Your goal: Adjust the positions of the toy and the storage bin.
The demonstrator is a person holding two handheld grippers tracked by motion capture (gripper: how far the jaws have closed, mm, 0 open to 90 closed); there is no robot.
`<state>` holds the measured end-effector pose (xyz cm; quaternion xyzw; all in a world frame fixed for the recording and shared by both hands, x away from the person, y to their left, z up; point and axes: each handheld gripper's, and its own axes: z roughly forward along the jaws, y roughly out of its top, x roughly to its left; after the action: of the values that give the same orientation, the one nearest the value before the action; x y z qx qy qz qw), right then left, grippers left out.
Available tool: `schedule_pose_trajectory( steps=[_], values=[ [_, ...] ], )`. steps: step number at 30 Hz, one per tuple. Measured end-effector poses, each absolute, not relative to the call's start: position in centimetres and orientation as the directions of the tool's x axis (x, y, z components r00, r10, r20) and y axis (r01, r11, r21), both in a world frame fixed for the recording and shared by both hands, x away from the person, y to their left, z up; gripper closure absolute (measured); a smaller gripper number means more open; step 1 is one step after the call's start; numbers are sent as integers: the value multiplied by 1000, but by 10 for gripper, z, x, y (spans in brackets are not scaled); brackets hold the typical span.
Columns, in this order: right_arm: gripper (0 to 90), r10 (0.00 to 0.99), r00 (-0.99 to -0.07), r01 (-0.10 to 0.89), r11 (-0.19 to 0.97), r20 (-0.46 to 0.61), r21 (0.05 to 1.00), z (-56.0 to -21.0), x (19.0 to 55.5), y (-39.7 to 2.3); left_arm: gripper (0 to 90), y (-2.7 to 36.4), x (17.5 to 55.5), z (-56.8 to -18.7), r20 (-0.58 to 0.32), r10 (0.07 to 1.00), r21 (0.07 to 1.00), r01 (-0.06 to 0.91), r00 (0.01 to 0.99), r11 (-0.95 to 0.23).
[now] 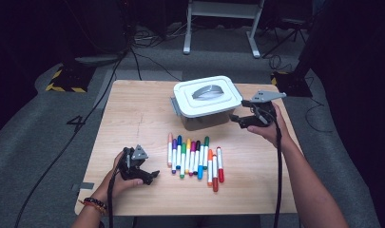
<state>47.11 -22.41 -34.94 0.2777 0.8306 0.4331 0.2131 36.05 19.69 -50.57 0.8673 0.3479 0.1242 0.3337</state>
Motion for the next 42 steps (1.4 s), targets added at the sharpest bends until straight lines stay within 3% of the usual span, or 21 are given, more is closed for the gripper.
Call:
schedule_pose_trajectory(
  steps=[25, 42],
  values=[
    [203, 610, -778, 263, 536, -152, 802, -335, 543, -181, 13, 211, 332, -506, -14, 710, 664, 538, 704, -520],
    [219, 554, -807, 240, 626, -207, 742, -354, 579, -153, 13, 220, 310, -506, -19, 743, 666, 563, 669, -490]
  ],
)
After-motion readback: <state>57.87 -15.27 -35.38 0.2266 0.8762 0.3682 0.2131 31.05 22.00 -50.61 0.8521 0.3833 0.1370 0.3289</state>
